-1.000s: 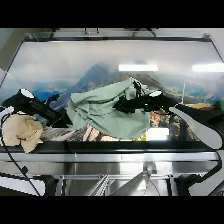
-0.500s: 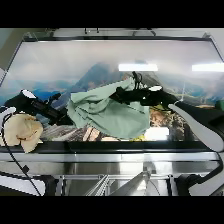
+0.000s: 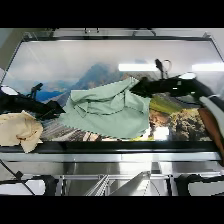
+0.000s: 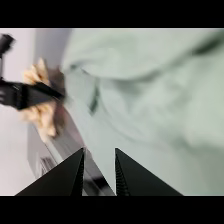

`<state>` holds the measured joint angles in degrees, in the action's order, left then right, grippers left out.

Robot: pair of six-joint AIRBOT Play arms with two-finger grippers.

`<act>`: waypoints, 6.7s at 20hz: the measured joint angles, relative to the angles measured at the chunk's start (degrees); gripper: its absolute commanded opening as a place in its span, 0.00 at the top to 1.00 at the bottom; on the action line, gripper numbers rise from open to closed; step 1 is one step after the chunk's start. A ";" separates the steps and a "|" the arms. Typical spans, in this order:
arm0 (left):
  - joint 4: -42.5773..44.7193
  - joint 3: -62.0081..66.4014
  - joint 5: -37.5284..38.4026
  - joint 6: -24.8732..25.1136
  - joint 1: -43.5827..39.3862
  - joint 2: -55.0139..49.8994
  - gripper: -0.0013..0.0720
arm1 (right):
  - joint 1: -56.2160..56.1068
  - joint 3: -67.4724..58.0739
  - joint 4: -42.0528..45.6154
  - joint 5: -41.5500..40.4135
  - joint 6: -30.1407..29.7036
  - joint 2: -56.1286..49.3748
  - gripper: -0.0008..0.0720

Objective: Fold the shirts.

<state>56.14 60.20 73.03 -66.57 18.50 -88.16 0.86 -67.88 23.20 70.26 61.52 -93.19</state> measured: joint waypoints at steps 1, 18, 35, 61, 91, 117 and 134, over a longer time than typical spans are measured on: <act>-0.02 0.00 0.37 0.00 0.81 0.28 0.11 | 2.47 1.38 3.85 1.81 1.64 1.18 0.66; -3.04 0.04 -0.35 0.24 -4.90 -10.08 0.95 | -4.44 28.55 1.22 -13.68 -6.03 5.27 0.95; -74.86 38.64 17.57 13.27 4.31 28.74 0.95 | 29.53 -11.76 -33.48 6.27 -11.82 47.10 0.96; -30.97 46.84 14.99 2.64 0.90 -26.47 0.51 | 11.52 -26.62 -3.56 0.46 -3.06 -8.26 0.55; -9.27 55.01 -3.13 -2.89 -9.16 -38.42 0.94 | 10.16 46.80 12.41 -13.90 9.11 23.87 0.95; -9.20 -3.48 7.76 -10.43 5.40 -0.85 0.51 | 13.77 -49.37 15.08 7.61 16.06 -28.92 0.64; -7.87 4.39 10.56 -7.34 7.82 -0.11 0.01 | 22.14 24.13 26.43 4.52 13.07 20.33 0.30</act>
<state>48.27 64.60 83.59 -73.91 26.33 -88.27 23.00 -43.75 49.63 74.78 74.59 -72.86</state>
